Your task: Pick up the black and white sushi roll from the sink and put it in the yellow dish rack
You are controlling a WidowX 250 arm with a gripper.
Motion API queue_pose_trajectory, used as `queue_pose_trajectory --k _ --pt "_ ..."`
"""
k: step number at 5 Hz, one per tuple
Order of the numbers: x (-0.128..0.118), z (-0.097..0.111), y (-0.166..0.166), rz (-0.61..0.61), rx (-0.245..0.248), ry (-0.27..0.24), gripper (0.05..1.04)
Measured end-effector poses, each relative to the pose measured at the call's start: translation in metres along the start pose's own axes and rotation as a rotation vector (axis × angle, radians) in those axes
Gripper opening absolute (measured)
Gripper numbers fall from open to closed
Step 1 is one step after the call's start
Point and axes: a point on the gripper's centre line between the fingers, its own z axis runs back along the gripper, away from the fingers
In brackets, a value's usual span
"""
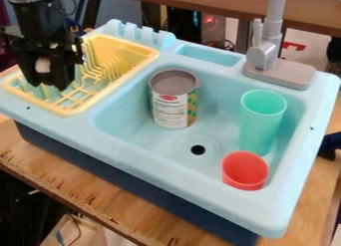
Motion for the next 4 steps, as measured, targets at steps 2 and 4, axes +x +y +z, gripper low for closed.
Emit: queue_pose_trajectory --k 2,4 --pt "0.016 -0.029 0.001 0.012 -0.005 0.01 0.589" --pt "0.017 -0.045 0.016 0.055 -0.035 0.041 0.589"
